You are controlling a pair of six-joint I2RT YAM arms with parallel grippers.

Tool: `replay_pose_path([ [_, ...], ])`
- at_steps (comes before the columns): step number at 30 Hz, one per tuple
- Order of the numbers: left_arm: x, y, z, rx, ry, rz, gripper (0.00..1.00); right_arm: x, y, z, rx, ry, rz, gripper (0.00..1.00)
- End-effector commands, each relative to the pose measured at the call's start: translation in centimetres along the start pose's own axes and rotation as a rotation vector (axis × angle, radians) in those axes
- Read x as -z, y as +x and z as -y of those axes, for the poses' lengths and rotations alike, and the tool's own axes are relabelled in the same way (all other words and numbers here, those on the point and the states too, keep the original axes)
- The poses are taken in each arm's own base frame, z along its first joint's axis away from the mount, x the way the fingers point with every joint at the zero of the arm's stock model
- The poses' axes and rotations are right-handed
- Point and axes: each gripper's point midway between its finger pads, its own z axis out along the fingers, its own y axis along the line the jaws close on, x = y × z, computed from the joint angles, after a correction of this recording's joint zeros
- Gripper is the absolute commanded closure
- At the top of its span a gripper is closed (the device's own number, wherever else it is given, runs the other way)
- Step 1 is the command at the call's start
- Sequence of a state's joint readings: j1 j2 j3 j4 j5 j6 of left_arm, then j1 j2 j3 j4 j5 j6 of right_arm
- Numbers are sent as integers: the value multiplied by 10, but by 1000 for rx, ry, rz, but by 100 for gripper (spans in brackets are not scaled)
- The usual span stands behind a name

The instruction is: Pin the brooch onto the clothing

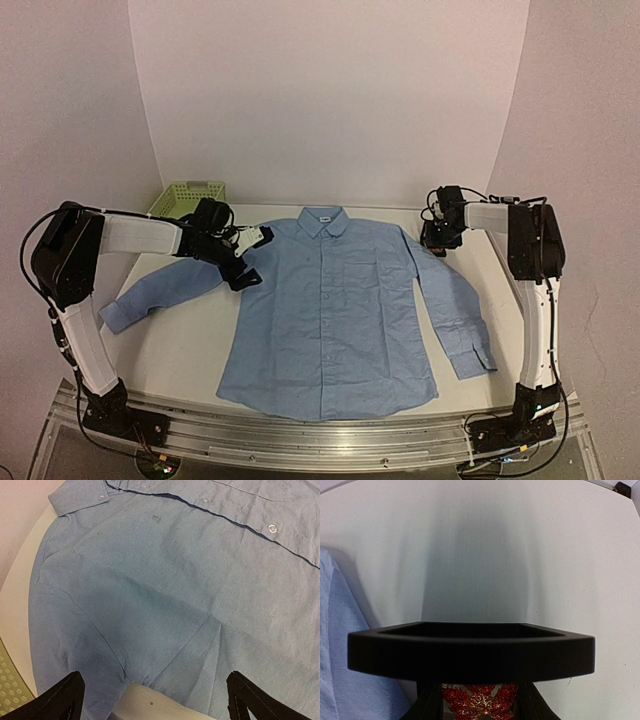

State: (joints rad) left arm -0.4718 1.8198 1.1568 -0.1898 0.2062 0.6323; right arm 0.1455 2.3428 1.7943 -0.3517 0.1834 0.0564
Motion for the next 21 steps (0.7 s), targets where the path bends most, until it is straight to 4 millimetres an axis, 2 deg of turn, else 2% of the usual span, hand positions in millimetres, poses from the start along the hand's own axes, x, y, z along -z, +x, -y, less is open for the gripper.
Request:
replay_pose_path([
  [1,6,-19,-14,-22,-35,54,1,39,-43,-6,-35,-33,103,67],
  [4,7,-19,-14,-21,-34,57,0,46,-48,-5,-40,-31,117,68],
  [15,9,-22,-14,-33,-31,69,1,57,-45,-5,-40,-41,119,69],
  [19,14,-27,-13,-49,-23,88,0,71,-39,-11,-28,-86,112,69],
  [21,19,-33,-10,-73,-6,117,1,86,-38,-17,-13,-132,119,70],
])
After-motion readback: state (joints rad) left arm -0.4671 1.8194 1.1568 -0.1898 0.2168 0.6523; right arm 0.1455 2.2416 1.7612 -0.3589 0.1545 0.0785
